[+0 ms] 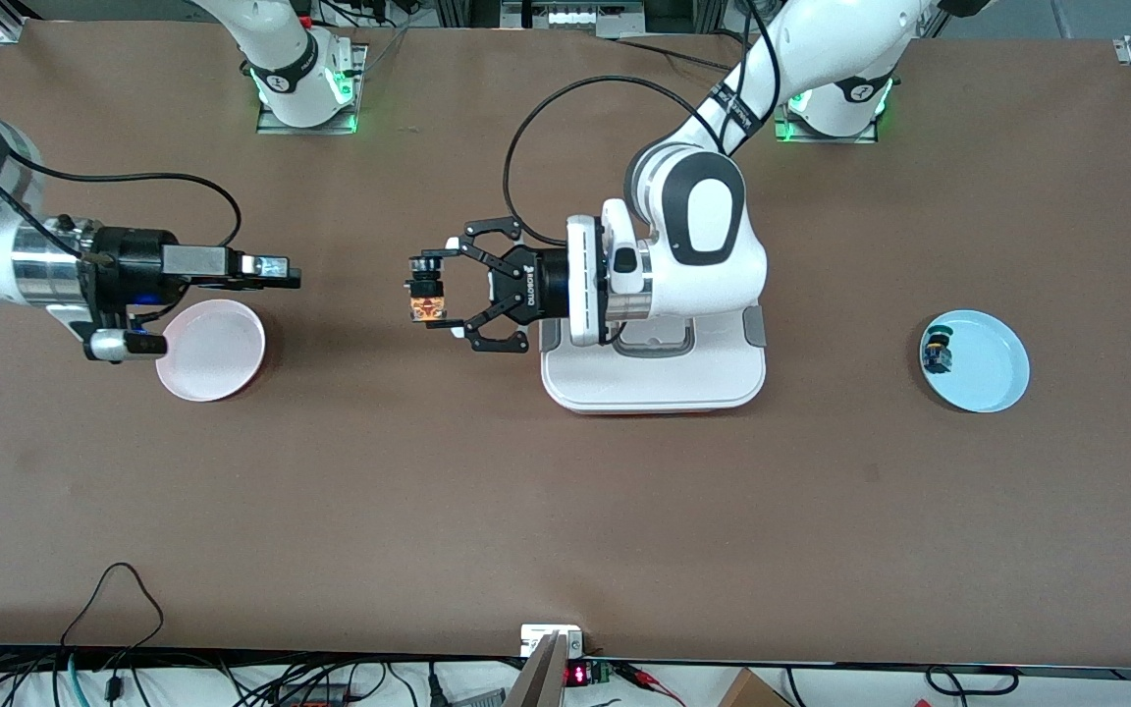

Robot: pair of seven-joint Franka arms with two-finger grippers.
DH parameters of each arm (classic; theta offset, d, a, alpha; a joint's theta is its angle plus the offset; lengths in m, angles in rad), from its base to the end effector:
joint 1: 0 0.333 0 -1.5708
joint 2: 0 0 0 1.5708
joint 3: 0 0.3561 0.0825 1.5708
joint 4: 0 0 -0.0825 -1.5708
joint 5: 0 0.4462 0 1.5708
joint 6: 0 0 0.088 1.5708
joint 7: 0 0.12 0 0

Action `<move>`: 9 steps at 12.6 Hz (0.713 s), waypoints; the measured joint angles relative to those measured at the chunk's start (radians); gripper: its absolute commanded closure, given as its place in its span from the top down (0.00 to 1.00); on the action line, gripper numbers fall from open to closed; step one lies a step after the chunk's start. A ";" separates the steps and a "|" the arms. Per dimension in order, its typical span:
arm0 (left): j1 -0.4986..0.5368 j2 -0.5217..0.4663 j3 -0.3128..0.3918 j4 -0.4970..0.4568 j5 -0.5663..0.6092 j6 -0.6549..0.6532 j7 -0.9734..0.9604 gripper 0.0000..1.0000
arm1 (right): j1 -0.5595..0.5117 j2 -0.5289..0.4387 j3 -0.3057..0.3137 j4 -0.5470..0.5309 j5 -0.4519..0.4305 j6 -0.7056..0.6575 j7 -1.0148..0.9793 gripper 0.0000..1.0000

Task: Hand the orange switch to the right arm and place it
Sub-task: 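Lift the switch with the left gripper while the right gripper approaches, then close the right gripper on the switch held by the left gripper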

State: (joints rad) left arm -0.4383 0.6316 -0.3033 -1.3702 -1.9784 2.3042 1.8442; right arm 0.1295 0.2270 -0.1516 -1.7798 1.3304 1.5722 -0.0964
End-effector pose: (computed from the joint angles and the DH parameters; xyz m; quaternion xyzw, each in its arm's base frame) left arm 0.6530 -0.5476 0.4325 0.5804 -0.3178 0.4501 0.5996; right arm 0.6694 0.1094 0.4823 -0.7834 0.1055 0.1323 0.5981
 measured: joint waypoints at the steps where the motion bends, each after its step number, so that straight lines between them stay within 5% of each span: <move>1: -0.011 0.003 0.001 0.015 0.000 0.029 -0.001 0.00 | 0.001 0.015 0.000 -0.009 0.036 0.000 0.007 1.00; 9: -0.073 0.021 0.014 0.064 0.000 0.123 0.000 0.00 | 0.078 0.102 0.007 -0.008 0.271 -0.003 0.135 1.00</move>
State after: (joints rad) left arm -0.5112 0.6523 -0.2892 -1.3064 -1.9784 2.4271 1.8441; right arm 0.2072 0.3291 -0.1448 -1.7878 1.6018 1.5687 0.0388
